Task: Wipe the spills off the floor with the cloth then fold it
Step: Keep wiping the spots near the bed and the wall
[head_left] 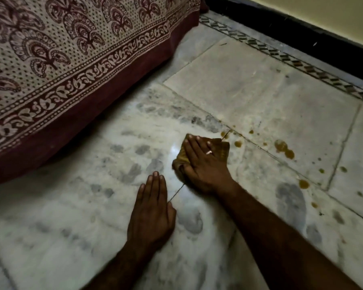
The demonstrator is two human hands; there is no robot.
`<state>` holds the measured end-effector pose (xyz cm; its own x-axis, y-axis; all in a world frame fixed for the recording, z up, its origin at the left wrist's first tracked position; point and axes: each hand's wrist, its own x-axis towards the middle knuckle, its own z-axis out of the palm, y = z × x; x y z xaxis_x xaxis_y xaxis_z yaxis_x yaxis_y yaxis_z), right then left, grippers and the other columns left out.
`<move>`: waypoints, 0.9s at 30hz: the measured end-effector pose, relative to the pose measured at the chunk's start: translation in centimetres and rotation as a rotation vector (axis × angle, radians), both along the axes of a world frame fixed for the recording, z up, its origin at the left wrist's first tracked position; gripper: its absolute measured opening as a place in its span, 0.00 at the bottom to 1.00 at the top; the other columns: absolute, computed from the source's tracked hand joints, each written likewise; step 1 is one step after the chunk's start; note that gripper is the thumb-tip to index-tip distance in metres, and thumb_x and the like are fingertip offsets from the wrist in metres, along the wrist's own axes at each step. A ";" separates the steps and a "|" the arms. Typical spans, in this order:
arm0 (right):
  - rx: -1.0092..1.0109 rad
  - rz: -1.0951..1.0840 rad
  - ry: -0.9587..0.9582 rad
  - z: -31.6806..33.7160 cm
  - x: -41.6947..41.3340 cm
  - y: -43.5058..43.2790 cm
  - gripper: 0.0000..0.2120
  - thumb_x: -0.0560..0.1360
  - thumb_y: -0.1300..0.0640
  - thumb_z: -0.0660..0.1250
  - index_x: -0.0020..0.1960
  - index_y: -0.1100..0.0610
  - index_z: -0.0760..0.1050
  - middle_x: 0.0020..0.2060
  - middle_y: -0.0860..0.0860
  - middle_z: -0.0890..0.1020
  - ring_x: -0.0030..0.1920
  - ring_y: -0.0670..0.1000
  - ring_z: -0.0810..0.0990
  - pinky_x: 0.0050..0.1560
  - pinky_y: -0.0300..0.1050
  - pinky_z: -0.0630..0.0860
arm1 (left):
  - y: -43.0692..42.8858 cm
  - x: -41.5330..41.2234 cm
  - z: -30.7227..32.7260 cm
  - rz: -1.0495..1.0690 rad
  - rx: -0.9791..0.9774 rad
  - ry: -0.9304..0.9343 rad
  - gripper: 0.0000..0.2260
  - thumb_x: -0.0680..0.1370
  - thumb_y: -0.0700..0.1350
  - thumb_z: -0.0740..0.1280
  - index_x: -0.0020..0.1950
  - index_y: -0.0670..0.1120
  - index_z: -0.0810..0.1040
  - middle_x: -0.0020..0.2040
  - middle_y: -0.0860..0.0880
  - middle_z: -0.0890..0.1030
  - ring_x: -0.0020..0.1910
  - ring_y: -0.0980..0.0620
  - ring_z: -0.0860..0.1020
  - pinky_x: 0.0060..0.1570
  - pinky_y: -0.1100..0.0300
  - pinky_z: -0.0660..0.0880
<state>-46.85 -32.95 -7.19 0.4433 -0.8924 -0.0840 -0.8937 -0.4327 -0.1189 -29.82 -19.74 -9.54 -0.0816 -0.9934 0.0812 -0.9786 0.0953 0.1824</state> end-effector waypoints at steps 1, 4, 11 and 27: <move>0.002 -0.009 -0.006 -0.2 0.9 0.5 0.36 0.80 0.38 0.42 0.83 0.54 0.49 0.83 0.51 0.50 0.82 0.51 0.46 0.79 0.48 0.36 | 0.1 0.0 0.0 -0.001 0.004 -0.003 0.30 0.78 0.48 0.54 0.78 0.35 0.60 0.79 0.36 0.61 0.78 0.40 0.61 0.75 0.43 0.61; -0.034 0.073 -0.022 -0.4 0.3 5.1 0.32 0.81 0.43 0.50 0.82 0.55 0.56 0.82 0.53 0.56 0.82 0.52 0.52 0.80 0.52 0.42 | 0.2 0.0 -0.1 -0.017 -0.001 -0.013 0.28 0.80 0.47 0.52 0.78 0.34 0.60 0.78 0.35 0.62 0.78 0.39 0.62 0.74 0.42 0.63; -0.015 -0.018 0.025 0.3 -11.9 14.0 0.34 0.80 0.43 0.54 0.82 0.55 0.55 0.81 0.53 0.55 0.81 0.54 0.57 0.80 0.54 0.49 | -0.1 0.0 -0.2 0.000 0.058 0.007 0.31 0.78 0.49 0.52 0.78 0.35 0.59 0.79 0.36 0.60 0.79 0.40 0.60 0.77 0.44 0.56; -0.025 -0.388 0.012 0.1 -16.8 23.0 0.34 0.80 0.42 0.54 0.82 0.57 0.57 0.82 0.54 0.56 0.82 0.55 0.54 0.81 0.54 0.49 | 3.6 -8.1 -0.3 -0.330 0.056 -0.007 0.30 0.78 0.49 0.53 0.78 0.35 0.61 0.79 0.37 0.61 0.78 0.39 0.62 0.76 0.42 0.58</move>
